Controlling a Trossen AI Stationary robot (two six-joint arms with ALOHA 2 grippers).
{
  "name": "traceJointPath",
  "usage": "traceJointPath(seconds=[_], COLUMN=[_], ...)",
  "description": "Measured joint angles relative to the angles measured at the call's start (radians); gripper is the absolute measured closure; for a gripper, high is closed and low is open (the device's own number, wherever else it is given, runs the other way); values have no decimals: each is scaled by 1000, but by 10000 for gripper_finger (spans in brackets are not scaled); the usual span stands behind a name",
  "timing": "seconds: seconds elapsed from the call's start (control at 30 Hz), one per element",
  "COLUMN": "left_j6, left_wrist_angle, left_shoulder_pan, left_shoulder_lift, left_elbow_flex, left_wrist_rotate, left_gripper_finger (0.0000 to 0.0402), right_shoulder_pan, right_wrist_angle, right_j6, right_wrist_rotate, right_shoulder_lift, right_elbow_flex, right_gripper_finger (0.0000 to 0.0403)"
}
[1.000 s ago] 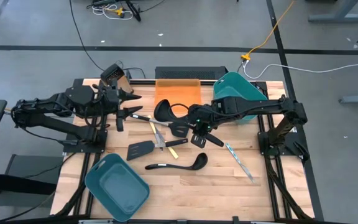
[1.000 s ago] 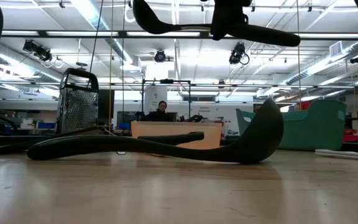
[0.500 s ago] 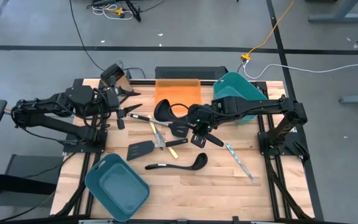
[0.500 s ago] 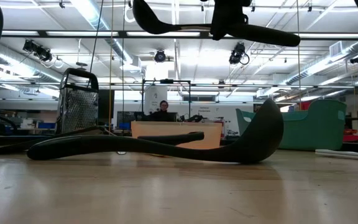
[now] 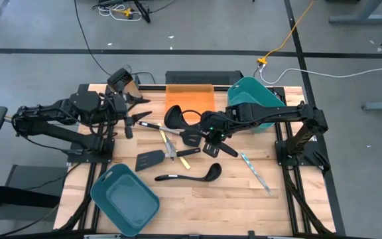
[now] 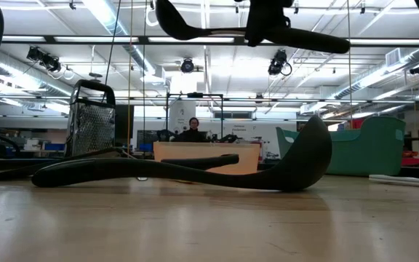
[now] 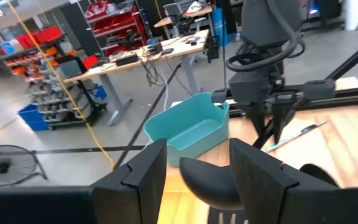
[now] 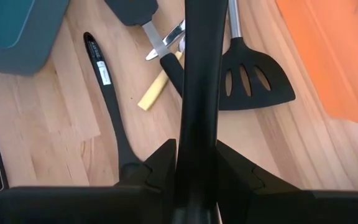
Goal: Pick & Place Kitchen Items
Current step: Put the right black ladle into the blue bin
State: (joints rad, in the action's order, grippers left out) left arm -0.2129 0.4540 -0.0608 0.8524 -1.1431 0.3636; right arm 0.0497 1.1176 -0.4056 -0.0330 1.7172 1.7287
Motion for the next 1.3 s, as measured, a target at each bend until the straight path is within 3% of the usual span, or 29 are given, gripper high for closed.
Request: traceJointPath(seconds=[0.37, 0.73, 1.0, 1.3], left_j6=[181, 262, 147, -10], left_wrist_angle=[-8, -64, -79, -154], left_shoulder_pan=[0, 0, -1, -1], left_shoulder_lift=[0, 0, 94, 217], left_elbow_flex=[0, 0, -2, -1], left_wrist_rotate=[-142, -184, -253, -237], left_gripper_finger=[221, 221, 221, 221], right_shoulder_pan=[-1, -3, -39, -150], right_wrist_angle=[-14, -17, -24, -52], right_j6=[44, 27, -206, -267], right_wrist_rotate=[0, 51, 184, 288], right_shoulder_lift=[0, 0, 0, 0], right_elbow_flex=[0, 0, 0, 0], right_gripper_finger=[313, 312, 312, 313])
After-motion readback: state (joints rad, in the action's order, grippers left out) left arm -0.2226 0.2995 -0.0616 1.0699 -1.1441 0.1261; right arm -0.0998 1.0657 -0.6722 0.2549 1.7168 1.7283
